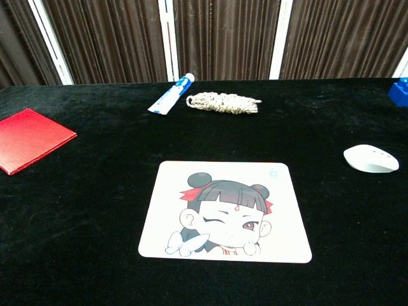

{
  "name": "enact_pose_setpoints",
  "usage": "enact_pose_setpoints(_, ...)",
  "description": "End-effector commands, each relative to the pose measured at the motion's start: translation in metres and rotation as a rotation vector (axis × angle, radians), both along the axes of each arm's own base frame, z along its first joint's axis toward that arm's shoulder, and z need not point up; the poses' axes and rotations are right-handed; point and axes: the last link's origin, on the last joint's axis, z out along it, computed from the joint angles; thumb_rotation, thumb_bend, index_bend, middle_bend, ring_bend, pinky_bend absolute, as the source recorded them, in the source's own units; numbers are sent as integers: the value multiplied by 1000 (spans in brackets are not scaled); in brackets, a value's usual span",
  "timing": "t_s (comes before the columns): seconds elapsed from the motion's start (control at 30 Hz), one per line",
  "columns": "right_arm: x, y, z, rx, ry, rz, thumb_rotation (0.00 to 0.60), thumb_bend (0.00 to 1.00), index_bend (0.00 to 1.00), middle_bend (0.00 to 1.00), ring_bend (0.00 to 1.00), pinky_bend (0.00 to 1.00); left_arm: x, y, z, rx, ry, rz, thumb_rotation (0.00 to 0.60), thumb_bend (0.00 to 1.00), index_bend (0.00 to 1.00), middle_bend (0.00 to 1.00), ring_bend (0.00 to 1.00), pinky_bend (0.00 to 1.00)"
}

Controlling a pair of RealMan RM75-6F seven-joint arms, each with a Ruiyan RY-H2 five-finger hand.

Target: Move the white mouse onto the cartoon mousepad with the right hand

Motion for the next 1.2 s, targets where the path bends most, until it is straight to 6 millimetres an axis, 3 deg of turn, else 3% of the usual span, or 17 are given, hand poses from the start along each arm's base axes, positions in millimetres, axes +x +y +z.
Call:
enact_pose_setpoints(0.03,0,0,0,-1,1,-1,600,54,144,0,0,0,0,0,0,-4,2,2,600,125,0,0,0,0)
enact_pose_setpoints(0.67,4,-8,-11,-2,-31,-6,600,61,144,0,0,0,-7,2,3,2,9,26,600,123,0,0,0,0)
enact_pose_setpoints(0.83,12,-24,-24,37,-39,-10,600,61,130,0,0,0,-6,2,5,15,8,21,600,124,0,0,0,0)
enact_pose_setpoints(0.97,24,-46,-42,88,-32,-28,600,58,4,0,0,0,-4,2,8,25,0,14,600,125,0,0,0,0)
enact_pose_setpoints(1.2,39,-85,-77,150,4,-83,600,58,0,0,0,0,-7,4,7,17,-3,25,600,123,0,0,0,0)
